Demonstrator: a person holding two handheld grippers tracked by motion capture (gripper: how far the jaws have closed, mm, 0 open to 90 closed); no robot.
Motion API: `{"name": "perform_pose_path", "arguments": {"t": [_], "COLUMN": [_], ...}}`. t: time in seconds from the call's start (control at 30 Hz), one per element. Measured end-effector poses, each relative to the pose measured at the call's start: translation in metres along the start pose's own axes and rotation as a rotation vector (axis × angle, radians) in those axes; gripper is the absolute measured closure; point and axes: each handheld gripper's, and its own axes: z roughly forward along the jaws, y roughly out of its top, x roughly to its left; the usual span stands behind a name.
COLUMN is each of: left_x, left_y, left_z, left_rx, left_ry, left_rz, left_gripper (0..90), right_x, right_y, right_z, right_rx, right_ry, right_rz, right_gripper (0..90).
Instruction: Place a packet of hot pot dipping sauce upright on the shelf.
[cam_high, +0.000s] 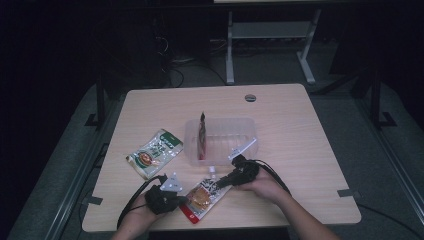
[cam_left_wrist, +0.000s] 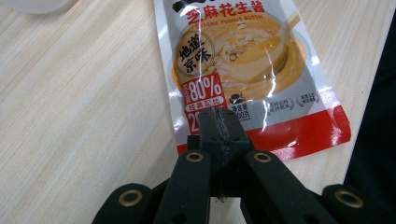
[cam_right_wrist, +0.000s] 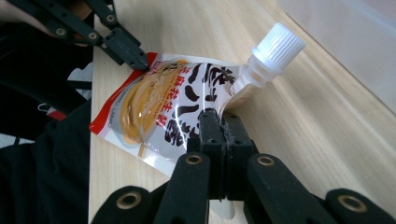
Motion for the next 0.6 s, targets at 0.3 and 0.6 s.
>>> {"name": "perform_pose_path", "arguments": {"t": [0.3, 0.6], "left_x": [0.000, -0.001], "left_y": [-0.002, -0.002], "left_z": [-0.001, -0.003], "left_rx": [-0.003, -0.012], "left_ry": [-0.010, -0.024], "left_rz": [-0.007, -0.006], "left_gripper": [89.7, 87.4], "right_x": [0.008, 0.016], "right_y": [0.003, 0.007], "right_z": [-0.006, -0.013], "right_rx": [-0.030, -0.074], "right_ry": [0.021, 0.060], "right_rz": [-0.046, -0.091], "right_gripper": [89.8, 90.0]}}
